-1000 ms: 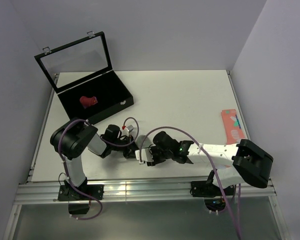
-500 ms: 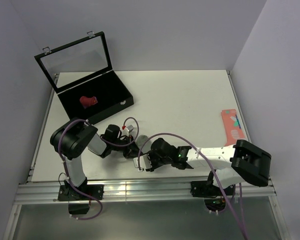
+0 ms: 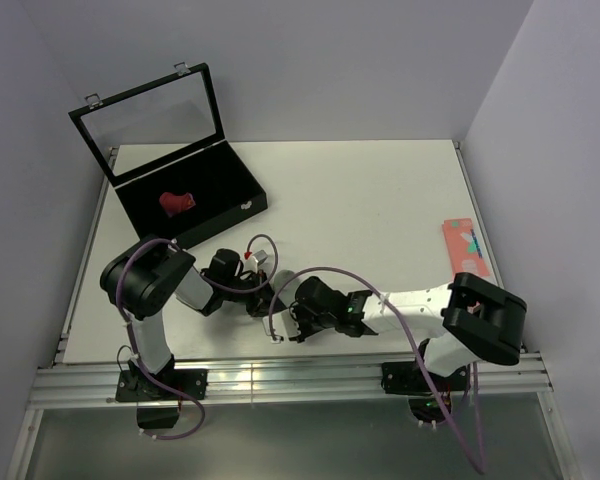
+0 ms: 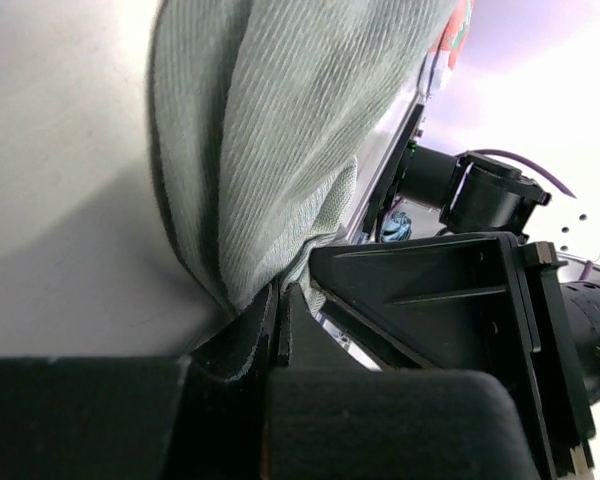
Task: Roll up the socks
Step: Roll the sock at the center of the board.
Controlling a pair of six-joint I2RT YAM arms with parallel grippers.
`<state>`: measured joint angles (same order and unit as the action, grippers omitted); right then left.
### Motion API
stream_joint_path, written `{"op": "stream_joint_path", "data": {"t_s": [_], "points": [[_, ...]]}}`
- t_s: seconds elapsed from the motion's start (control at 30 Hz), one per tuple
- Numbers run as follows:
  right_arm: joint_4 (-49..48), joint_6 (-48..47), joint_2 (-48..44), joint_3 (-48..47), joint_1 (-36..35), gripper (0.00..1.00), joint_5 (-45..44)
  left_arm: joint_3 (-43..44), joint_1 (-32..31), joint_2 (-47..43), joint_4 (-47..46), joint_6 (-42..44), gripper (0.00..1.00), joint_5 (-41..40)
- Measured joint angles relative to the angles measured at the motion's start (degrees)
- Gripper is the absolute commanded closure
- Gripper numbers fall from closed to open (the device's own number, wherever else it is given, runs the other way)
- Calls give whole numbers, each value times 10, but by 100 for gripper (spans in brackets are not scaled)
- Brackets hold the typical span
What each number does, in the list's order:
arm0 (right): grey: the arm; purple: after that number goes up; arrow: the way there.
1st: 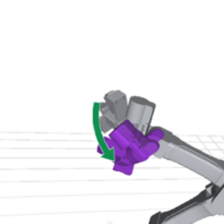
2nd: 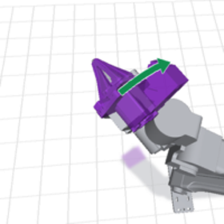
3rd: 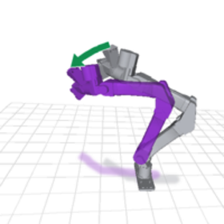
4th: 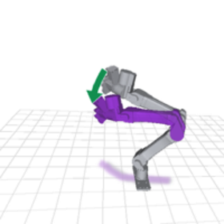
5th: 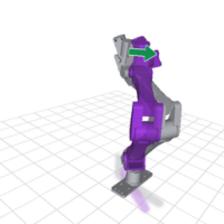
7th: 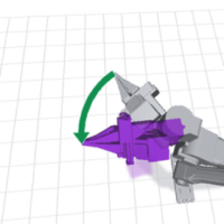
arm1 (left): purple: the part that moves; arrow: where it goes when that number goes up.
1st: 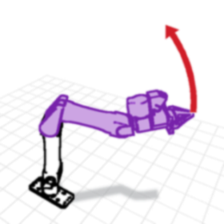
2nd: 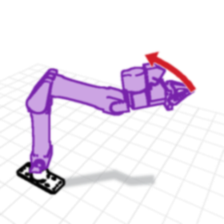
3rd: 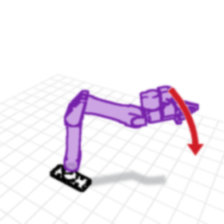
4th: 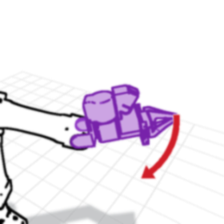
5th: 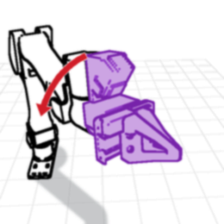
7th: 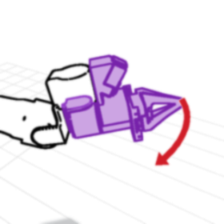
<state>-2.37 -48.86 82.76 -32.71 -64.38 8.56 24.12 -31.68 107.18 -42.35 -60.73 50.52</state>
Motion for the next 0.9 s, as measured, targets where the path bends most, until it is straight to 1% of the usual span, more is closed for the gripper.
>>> {"op": "stream_joint_path", "data": {"t_s": [0.03,0.17,0.2,0.33,0.37,0.47,0.53,0.7,0.77,0.9], "points": [[1,0,5,-6,0,66,-1,0,0,-1,1,0,100,0],[14,1,30,-32,0,76,-1,-1,0,-5,5,0,100,1],[24,2,35,-40,0,77,3,-3,0,-7,6,1,98,1],[90,13,55,-89,14,80,40,-15,0,-32,29,2,85,-10],[112,16,61,-106,19,81,56,-20,0,-43,38,4,78,-17],[175,25,79,-159,45,81,105,-35,2,-87,64,12,65,-42],[211,29,92,-189,61,82,127,-38,3,-115,83,17,59,-63],[296,35,141,-262,90,82,173,-40,4,-171,111,23,55,-132],[323,36,160,-281,94,82,184,-44,5,-189,115,24,56,-164],[386,36,198,-321,100,82,216,-70,6,-230,117,24,61,-226]]}}
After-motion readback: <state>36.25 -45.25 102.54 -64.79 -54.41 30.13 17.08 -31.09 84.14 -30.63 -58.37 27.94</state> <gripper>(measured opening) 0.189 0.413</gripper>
